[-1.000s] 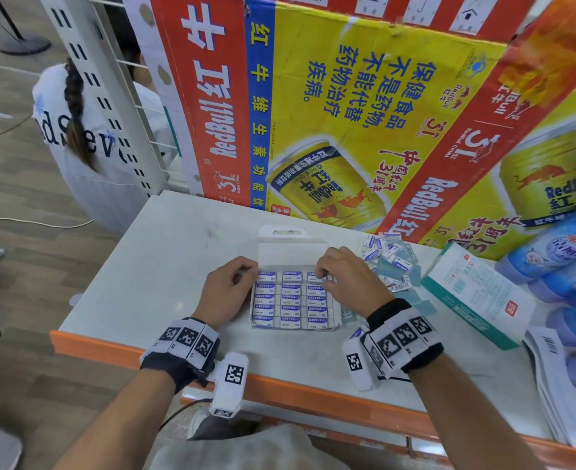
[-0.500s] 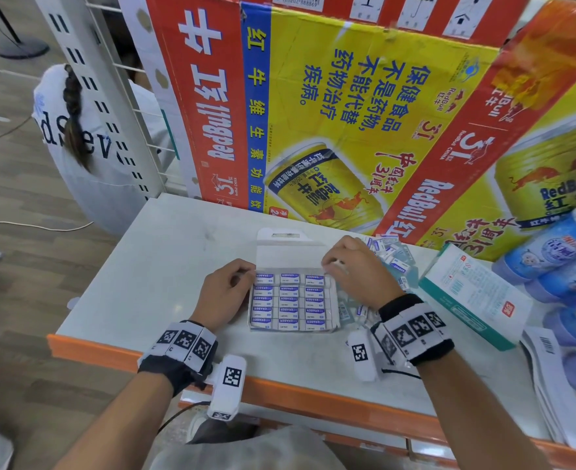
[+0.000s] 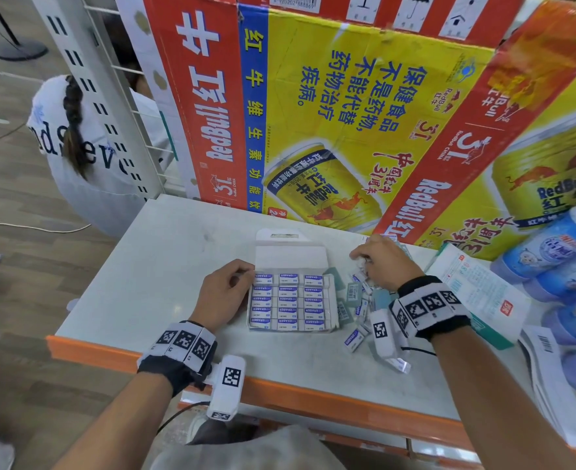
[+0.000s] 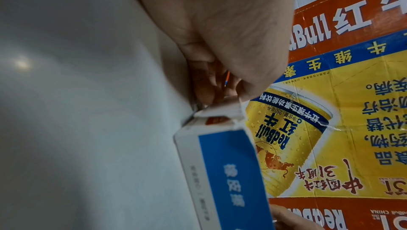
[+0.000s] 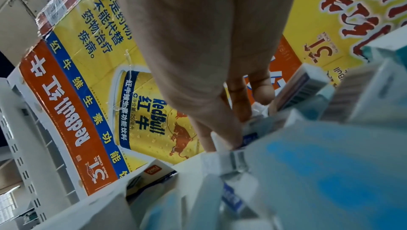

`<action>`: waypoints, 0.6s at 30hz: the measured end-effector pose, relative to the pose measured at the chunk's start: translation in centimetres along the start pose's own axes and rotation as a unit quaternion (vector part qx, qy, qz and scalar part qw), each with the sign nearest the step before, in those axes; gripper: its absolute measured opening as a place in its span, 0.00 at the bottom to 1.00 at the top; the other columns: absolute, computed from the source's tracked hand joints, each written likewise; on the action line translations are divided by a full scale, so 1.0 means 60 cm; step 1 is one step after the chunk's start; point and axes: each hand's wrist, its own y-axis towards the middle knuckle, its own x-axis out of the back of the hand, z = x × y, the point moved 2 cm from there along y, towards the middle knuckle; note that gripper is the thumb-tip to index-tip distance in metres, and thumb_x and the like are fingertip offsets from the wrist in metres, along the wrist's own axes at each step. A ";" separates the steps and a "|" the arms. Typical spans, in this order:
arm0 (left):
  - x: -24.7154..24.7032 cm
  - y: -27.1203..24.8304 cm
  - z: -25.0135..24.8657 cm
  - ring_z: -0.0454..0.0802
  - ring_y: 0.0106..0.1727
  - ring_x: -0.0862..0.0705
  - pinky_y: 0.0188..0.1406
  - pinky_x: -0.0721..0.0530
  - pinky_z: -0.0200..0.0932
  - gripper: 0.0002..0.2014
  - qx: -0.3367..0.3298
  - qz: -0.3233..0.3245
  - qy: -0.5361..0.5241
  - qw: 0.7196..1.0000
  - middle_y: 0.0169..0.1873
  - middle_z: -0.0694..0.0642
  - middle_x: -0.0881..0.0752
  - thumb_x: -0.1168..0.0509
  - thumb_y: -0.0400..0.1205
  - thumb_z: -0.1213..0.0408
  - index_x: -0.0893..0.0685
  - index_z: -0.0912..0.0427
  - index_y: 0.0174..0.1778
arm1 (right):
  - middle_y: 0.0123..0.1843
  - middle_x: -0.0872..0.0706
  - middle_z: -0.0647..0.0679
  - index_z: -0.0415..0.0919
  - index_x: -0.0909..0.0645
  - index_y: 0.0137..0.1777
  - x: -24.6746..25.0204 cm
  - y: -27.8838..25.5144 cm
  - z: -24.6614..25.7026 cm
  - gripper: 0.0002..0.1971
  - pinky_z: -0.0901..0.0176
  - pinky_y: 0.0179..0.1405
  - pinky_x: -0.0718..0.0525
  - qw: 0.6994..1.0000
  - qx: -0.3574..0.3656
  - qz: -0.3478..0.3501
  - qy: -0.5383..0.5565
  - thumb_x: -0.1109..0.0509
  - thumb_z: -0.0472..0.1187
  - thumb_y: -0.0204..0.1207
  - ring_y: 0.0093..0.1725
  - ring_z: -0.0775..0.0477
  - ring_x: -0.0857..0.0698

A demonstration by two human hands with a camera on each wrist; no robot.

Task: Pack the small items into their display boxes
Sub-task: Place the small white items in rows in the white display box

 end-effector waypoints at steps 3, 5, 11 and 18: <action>-0.001 0.000 0.000 0.41 0.37 0.14 0.33 0.20 0.29 0.06 0.007 0.000 -0.008 1.000 0.37 0.45 0.10 0.37 0.83 0.59 0.16 0.48 0.42 | 0.53 0.29 0.45 0.41 0.17 0.56 0.001 -0.004 -0.005 0.15 0.59 0.43 0.27 0.999 -0.006 -0.021 0.026 0.40 0.27 0.78 0.49 0.43 0.21; -0.001 -0.001 -0.002 0.41 0.36 0.14 0.33 0.20 0.29 0.06 0.006 0.000 -0.011 1.000 0.36 0.45 0.10 0.37 0.83 0.59 0.17 0.48 0.41 | 0.50 0.29 0.46 0.40 0.19 0.53 0.004 -0.009 -0.006 0.10 0.60 0.42 0.32 0.996 0.016 -0.062 0.055 0.39 0.29 0.78 0.46 0.45 0.24; -0.002 0.000 -0.001 0.46 0.39 0.15 0.39 0.20 0.36 0.06 0.015 -0.001 -0.013 1.000 0.36 0.49 0.10 0.36 0.82 0.61 0.16 0.50 0.42 | 0.38 0.24 0.52 0.44 0.23 0.41 0.017 -0.031 0.020 0.09 0.77 0.33 0.29 0.970 0.048 -0.161 0.175 0.30 0.28 0.71 0.37 0.50 0.22; 0.000 -0.001 -0.003 0.44 0.41 0.14 0.40 0.20 0.34 0.06 0.016 0.002 -0.007 1.000 0.37 0.47 0.10 0.37 0.82 0.61 0.16 0.50 0.43 | 0.40 0.13 0.40 0.46 0.23 0.42 0.003 -0.063 0.072 0.08 0.51 0.38 0.17 0.941 0.057 -0.098 0.318 0.31 0.32 0.73 0.36 0.44 0.15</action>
